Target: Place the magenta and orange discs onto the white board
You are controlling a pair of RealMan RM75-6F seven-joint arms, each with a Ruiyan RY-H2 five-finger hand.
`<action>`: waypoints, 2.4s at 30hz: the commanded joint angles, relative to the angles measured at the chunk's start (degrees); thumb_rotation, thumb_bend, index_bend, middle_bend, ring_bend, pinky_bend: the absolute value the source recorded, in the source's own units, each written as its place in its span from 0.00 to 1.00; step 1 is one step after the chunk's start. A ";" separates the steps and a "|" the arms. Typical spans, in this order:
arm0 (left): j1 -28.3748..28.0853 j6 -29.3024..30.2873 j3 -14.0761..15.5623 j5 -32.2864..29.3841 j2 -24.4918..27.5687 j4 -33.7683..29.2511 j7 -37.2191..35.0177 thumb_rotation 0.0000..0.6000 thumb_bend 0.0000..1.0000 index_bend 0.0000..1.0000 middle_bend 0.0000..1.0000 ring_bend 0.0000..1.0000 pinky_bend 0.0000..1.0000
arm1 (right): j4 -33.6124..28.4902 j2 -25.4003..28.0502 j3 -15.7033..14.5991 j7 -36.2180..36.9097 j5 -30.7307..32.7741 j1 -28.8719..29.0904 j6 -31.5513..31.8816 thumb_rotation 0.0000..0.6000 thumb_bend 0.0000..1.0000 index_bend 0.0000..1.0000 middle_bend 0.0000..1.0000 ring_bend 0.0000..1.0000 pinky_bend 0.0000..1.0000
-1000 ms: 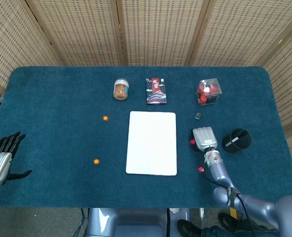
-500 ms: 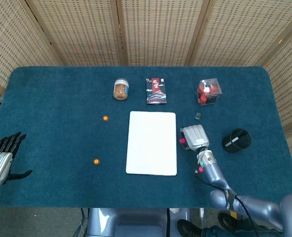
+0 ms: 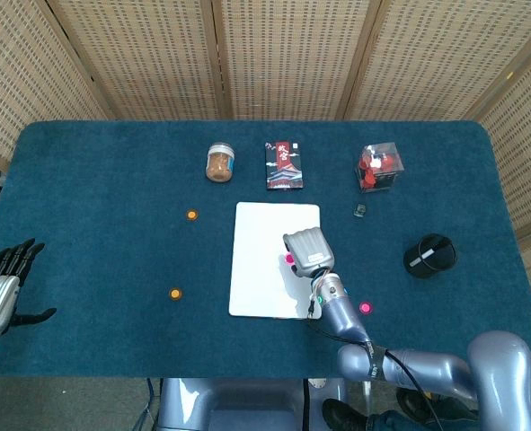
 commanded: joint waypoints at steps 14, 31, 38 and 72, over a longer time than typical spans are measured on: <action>-0.02 0.15 0.41 0.93 0.15 -0.01 -0.38 1.00 0.00 0.00 0.00 0.00 0.00 | -11.11 13.73 -11.06 13.10 -14.70 -10.87 3.46 1.00 0.26 0.34 0.96 1.00 1.00; 0.91 2.38 0.95 2.56 0.18 -0.73 0.29 1.00 0.00 0.00 0.00 0.00 0.00 | -2.10 18.58 -21.20 34.06 -36.86 -24.82 11.03 1.00 0.26 0.42 0.96 1.00 1.00; 1.27 3.21 1.12 3.14 0.09 -0.87 0.51 1.00 0.00 0.00 0.00 0.00 0.00 | 1.04 17.52 -21.45 38.13 -38.92 -26.89 9.61 1.00 0.26 0.42 0.96 1.00 1.00; 1.32 2.98 0.64 2.05 -0.32 -0.87 1.53 1.00 0.00 0.00 0.00 0.00 0.00 | -1.42 15.74 -16.24 34.42 -34.83 -25.90 -0.57 1.00 0.26 0.42 0.96 1.00 1.00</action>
